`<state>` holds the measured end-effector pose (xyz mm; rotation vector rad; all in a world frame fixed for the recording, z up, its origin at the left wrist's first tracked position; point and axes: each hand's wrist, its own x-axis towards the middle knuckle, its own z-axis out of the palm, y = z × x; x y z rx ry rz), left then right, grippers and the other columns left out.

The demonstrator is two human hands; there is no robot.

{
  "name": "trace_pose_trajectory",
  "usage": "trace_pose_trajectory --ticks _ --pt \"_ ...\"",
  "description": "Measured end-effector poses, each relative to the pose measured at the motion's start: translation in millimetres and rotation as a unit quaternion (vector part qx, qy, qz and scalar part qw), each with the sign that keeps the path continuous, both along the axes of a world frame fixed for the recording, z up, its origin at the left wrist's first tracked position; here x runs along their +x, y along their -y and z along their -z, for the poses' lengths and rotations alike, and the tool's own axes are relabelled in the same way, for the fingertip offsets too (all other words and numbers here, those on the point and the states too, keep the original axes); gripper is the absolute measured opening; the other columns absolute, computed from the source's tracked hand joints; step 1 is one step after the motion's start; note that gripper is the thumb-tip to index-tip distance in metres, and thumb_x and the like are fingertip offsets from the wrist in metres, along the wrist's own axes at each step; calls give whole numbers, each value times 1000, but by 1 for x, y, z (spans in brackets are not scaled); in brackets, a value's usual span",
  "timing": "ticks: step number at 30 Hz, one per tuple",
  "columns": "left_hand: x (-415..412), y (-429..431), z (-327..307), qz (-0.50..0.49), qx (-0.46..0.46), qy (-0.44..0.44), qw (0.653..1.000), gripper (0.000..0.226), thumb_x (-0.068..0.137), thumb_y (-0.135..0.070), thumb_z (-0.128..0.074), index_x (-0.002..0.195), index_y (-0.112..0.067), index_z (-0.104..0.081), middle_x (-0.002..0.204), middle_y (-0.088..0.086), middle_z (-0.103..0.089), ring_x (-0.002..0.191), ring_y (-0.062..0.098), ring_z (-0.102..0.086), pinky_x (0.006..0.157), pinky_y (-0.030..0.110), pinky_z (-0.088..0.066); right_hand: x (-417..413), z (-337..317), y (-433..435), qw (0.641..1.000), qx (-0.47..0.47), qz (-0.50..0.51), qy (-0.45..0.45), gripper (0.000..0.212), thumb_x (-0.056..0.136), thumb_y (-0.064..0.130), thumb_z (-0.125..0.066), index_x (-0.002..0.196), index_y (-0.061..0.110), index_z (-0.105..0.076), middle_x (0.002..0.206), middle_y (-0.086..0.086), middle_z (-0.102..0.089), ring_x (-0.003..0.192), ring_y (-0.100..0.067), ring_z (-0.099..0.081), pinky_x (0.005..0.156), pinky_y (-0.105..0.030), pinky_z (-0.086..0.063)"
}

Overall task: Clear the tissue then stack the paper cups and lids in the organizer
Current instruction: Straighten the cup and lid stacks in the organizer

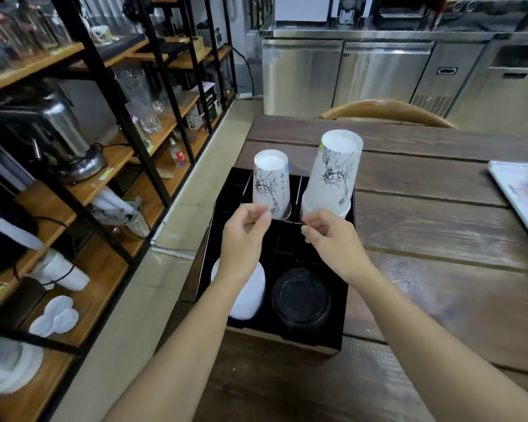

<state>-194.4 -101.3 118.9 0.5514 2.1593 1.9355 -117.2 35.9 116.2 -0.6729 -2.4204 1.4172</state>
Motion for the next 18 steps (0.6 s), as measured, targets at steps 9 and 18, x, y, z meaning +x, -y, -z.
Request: trace_pose_trajectory --ticks 9,18 --pt "53 2 38 95 -156 57 982 37 92 -15 -53 129 -17 -51 132 -3 -54 125 11 -47 105 25 -35 45 27 1 996 -33 -52 71 29 84 21 -66 111 13 -61 108 -3 -64 102 -16 -60 96 -31 -46" --pt "75 6 49 109 -225 116 961 50 94 -24 -47 142 -20 -32 138 2 -46 126 21 -46 106 41 -41 59 31 6 984 -63 -98 138 26 91 16 -53 116 18 -58 115 -5 -66 107 -21 -61 100 -44 -47"
